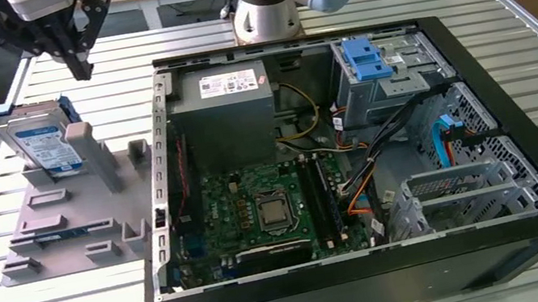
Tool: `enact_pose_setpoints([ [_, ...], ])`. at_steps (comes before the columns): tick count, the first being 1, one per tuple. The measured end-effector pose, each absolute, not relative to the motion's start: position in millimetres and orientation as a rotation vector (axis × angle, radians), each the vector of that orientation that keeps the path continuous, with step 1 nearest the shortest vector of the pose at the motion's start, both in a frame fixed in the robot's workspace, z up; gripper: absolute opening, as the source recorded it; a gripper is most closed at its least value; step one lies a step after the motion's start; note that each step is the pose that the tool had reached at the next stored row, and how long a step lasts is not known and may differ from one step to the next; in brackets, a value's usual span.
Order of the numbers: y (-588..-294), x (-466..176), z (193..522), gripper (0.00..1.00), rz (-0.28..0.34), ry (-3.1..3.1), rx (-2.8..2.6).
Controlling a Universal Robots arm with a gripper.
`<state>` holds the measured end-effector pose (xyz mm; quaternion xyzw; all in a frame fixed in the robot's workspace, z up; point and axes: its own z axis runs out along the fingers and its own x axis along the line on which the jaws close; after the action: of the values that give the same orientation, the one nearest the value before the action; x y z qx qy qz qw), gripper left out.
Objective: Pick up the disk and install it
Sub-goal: 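Reach for the disk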
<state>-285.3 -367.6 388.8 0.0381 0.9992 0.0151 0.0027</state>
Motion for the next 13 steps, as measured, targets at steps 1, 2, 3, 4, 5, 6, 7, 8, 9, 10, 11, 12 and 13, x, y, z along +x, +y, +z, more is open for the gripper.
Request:
enact_pose_setpoints([
  [1, -367.4, -286.2, 388.8, 0.11, 0.047, 3.134, 0.119],
  [2, -367.1, -287.0, 388.8, 0.11, 0.047, 3.134, 0.119],
  [3, -366.9, -287.9, 388.8, 0.11, 0.047, 3.134, 0.119],
  [4, -366.6, -288.7, 388.7, 0.11, 0.047, 3.134, 0.119],
  [5, -366.3, -289.5, 388.7, 0.11, 0.047, 3.134, 0.119],
  [6, -366.0, -290.4, 388.7, 0.11, 0.047, 3.134, 0.119],
  [7, -365.7, -291.4, 388.6, 0.11, 0.047, 3.134, 0.12],
  [8, -365.3, -292.2, 388.6, 0.11, 0.047, 3.134, 0.12],
  [9, -365.1, -293.0, 388.6, 0.11, 0.047, 3.134, 0.119],
  [10, -364.8, -293.8, 388.6, 0.11, 0.047, 3.134, 0.119],
  [11, -364.5, -294.7, 388.6, 0.11, 0.047, 3.134, 0.119],
  [12, -364.2, -295.5, 388.5, 0.11, 0.047, 3.134, 0.119],
  [13, -363.8, -296.5, 388.5, 0.11, 0.047, 3.134, 0.119],
])
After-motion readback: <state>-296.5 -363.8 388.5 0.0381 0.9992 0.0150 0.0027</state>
